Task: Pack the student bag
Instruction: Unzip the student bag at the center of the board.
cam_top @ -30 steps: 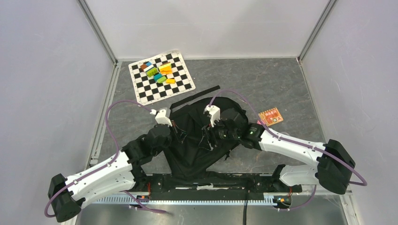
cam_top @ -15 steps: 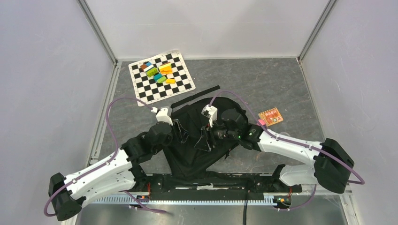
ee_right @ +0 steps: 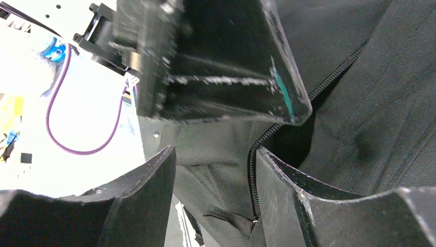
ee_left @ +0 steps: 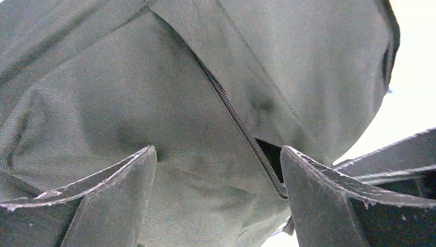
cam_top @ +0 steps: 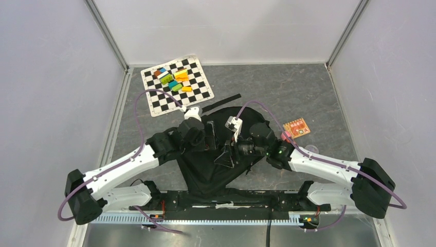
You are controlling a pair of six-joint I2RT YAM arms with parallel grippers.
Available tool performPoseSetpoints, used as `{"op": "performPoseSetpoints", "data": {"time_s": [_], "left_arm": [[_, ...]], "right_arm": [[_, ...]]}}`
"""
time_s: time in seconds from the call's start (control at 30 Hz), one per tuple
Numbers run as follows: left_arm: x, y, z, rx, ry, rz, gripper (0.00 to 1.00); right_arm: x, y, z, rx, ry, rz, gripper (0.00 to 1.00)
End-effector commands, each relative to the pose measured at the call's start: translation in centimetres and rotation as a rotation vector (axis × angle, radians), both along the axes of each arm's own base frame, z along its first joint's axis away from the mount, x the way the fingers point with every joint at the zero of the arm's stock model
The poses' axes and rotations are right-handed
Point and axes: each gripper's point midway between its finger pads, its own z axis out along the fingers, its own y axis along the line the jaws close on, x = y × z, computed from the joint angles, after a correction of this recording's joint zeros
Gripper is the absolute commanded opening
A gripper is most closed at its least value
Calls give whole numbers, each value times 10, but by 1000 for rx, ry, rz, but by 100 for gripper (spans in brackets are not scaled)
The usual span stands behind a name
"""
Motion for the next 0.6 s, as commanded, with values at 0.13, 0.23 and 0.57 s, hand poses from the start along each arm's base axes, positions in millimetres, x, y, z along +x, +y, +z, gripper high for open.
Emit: {"op": "performPoseSetpoints", "data": {"time_s": [0.13,0.23,0.57], "left_arm": [[-11,-10,-11,26,96,-53,96],[-15,-11,-19,49,127,-69,93],[-20,-10,-24,27,146,-58,47]], "right_arm": [[-7,8,22,69,-91,54,62],[-7,8,21,60,-101,53,61],[-9,8,19,54,-116,56,61]]}}
